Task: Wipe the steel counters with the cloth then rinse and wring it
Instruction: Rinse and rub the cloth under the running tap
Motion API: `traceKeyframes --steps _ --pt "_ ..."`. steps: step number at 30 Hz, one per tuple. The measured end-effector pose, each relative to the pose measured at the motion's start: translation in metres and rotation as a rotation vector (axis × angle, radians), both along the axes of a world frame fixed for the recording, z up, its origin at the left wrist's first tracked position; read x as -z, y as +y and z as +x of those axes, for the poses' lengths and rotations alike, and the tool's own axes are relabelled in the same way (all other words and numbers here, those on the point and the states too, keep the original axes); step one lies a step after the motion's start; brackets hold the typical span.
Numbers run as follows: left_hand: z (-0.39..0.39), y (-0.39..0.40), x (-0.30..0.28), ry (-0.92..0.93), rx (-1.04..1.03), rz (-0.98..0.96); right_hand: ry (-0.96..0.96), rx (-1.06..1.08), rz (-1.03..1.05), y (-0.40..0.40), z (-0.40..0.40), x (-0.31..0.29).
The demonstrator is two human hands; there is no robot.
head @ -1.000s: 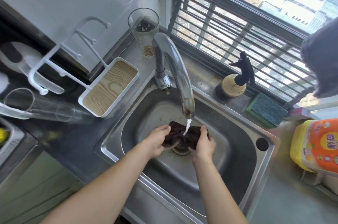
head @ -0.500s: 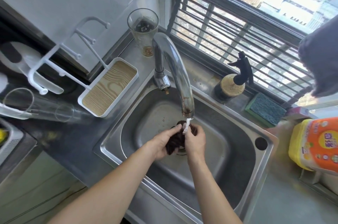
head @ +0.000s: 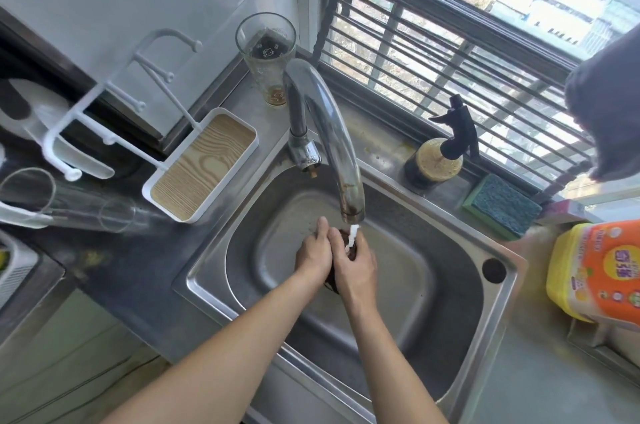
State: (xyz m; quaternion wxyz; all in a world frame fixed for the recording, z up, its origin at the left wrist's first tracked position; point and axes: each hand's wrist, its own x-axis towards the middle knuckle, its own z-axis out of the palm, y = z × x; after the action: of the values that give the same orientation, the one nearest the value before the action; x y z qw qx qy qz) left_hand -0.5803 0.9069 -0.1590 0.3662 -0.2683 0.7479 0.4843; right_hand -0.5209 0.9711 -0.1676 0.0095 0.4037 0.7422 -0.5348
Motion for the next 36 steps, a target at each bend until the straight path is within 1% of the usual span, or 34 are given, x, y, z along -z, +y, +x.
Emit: traceKeyframes --steps 1,3,5,7,8,12,16,18,19,21,23,25,26,28,30,31,33,35,36 --pt "0.0 0.0 0.0 0.039 0.063 -0.039 0.021 0.014 0.034 0.0 0.0 -0.001" --pt "0.003 0.0 0.002 0.074 0.109 -0.017 0.049 0.069 0.093 0.0 0.0 -0.004" --pt "0.007 0.001 0.003 0.047 0.035 0.054 0.073 0.106 0.161 0.001 -0.001 -0.005" --pt "0.009 0.002 0.011 0.01 -0.069 0.08 0.093 0.114 0.206 0.0 -0.002 -0.007" --pt "0.01 0.002 0.012 -0.005 -0.089 0.086 0.095 0.114 0.214 0.0 -0.002 -0.007" --pt "0.01 0.005 0.01 -0.003 -0.053 0.095 0.096 0.087 0.234 0.002 0.001 -0.004" --pt "0.013 0.001 0.007 0.079 0.097 0.021 -0.011 0.026 0.233 0.011 0.003 0.002" --pt "0.013 0.0 0.01 0.128 0.153 0.064 -0.106 0.017 0.221 0.015 0.004 0.005" --pt "0.013 -0.001 0.012 0.127 0.15 0.095 -0.153 0.051 0.188 0.018 0.004 0.006" --pt "0.014 0.0 0.008 0.052 0.084 0.174 -0.225 0.201 0.06 0.024 0.003 0.011" --pt "0.014 0.0 0.004 -0.089 -0.068 0.264 -0.236 0.416 -0.09 0.03 0.003 0.014" --pt "0.013 -0.004 0.001 -0.281 -0.236 0.314 -0.182 0.588 -0.199 0.03 0.002 0.009" --pt "0.013 -0.006 -0.004 -0.368 -0.26 0.321 -0.123 0.617 -0.229 0.028 0.002 0.003" --pt "0.013 -0.01 -0.007 -0.454 -0.239 0.361 0.003 0.573 -0.302 0.023 0.003 -0.004" --pt "0.013 -0.008 -0.01 -0.47 -0.251 0.428 0.063 0.465 -0.37 0.016 0.002 -0.007" --pt "0.012 -0.006 -0.009 -0.446 -0.291 0.431 0.061 0.408 -0.368 0.013 0.003 -0.008" --pt "0.013 -0.002 -0.004 -0.354 -0.341 0.357 0.051 0.328 -0.277 0.01 0.003 -0.009" --pt "0.015 -0.001 0.003 -0.241 -0.364 0.294 0.082 0.331 -0.21 0.01 0.004 -0.013" --pt "0.015 -0.001 0.005 -0.213 -0.381 0.307 0.085 0.326 -0.198 0.009 0.003 -0.016"
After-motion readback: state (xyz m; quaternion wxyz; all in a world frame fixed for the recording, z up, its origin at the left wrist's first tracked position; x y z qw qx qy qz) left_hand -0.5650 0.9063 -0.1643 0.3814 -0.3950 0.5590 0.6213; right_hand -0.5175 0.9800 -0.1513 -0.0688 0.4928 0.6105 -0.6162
